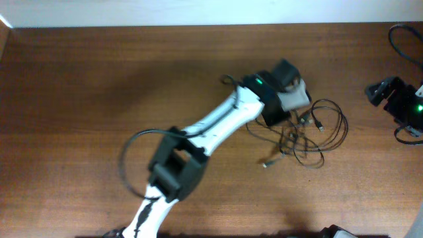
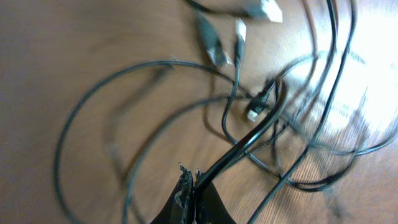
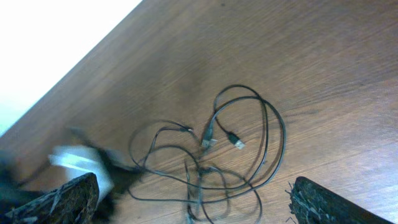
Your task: Untangle cables
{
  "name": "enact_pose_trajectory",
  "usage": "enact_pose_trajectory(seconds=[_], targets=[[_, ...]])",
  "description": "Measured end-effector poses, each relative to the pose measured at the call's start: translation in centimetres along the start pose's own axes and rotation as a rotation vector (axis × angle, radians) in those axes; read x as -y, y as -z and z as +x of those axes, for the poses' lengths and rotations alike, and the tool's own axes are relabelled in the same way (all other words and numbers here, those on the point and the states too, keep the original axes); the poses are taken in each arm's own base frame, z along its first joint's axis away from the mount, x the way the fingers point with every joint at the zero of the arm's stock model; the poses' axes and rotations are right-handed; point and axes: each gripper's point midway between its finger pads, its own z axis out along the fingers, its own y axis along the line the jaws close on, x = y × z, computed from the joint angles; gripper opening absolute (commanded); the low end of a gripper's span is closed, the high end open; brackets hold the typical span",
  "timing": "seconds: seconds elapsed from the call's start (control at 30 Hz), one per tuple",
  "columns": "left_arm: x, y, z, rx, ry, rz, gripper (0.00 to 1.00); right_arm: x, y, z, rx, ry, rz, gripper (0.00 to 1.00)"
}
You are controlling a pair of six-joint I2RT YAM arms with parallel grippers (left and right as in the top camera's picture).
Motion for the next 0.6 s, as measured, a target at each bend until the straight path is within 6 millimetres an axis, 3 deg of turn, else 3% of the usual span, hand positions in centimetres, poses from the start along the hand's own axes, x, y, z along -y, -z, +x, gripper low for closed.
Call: enact_pose_trajectory(seconds=[0.13, 0.23, 0.37, 0.5, 0.6], targets=[[-5.3, 13.1, -2.7, 0.225, 0.190, -0.109, 0.00, -1.9, -0.4, 0.7, -0.028, 0.027, -0.064, 1.00], [-4.1, 21.1, -4.5, 0.382, 0.197, -0.088, 0.00, -5.4, -1.4, 2.1, -0.075, 0.115, -0.131, 1.00], [-2.4, 24.9, -5.2, 0.467, 0.204, -0.031, 0.00, -9.9, -2.9, 3.7, -0.113, 0.238, -0.219, 0.98], [-2.7, 26.3, -5.0, 0.495, 0.278, -0.010, 0.00, -13.9, -4.0, 5.0, -0.129, 0.305, -0.297, 0.95], [-3.4, 27.5, -4.8, 0.525, 0.344, 0.006, 0.00, -14.4, -5.3, 5.9, -0.179, 0.279, -0.299, 0.93]])
